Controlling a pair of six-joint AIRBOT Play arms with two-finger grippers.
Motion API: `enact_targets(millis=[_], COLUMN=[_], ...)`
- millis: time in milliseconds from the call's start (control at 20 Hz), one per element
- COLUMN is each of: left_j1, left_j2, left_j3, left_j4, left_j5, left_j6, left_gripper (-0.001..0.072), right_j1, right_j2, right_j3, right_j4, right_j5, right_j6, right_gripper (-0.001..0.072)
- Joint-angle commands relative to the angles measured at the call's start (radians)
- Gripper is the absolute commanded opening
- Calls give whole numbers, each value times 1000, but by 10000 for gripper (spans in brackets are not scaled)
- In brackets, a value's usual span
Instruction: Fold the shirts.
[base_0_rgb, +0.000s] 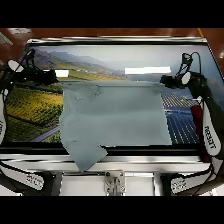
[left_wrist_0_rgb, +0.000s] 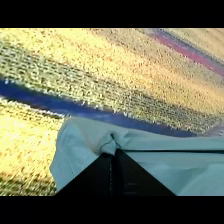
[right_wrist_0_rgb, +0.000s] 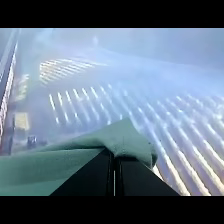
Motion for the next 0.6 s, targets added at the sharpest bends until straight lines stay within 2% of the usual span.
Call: enact_targets(millis=[0, 150, 250, 350, 550], left_j1=[-14, -25, -24, -22, -23], left_j2=[-96, -119, -114, -107, -111], left_j3=[16, 16, 16, 16, 16], left_j4=[-9, -10, -8, 21, 119], left_j5=[73, 64, -5, -147, -521], left_j6=[1, 2, 2, 1, -36], left_gripper=[35, 35, 35, 35, 35], right_j1=[7, 5, -10, -35, -76], right_j2=[-90, -92, -78, -57, -31], right_j3=[-1, -1, -1, -1, -1], right_j4=[13, 12, 7, 7, 10], right_j5=[-115, -70, 28, 164, 457], right_j6=[14, 27, 26, 23, -31], right_gripper=[59, 59, 59, 59, 59])
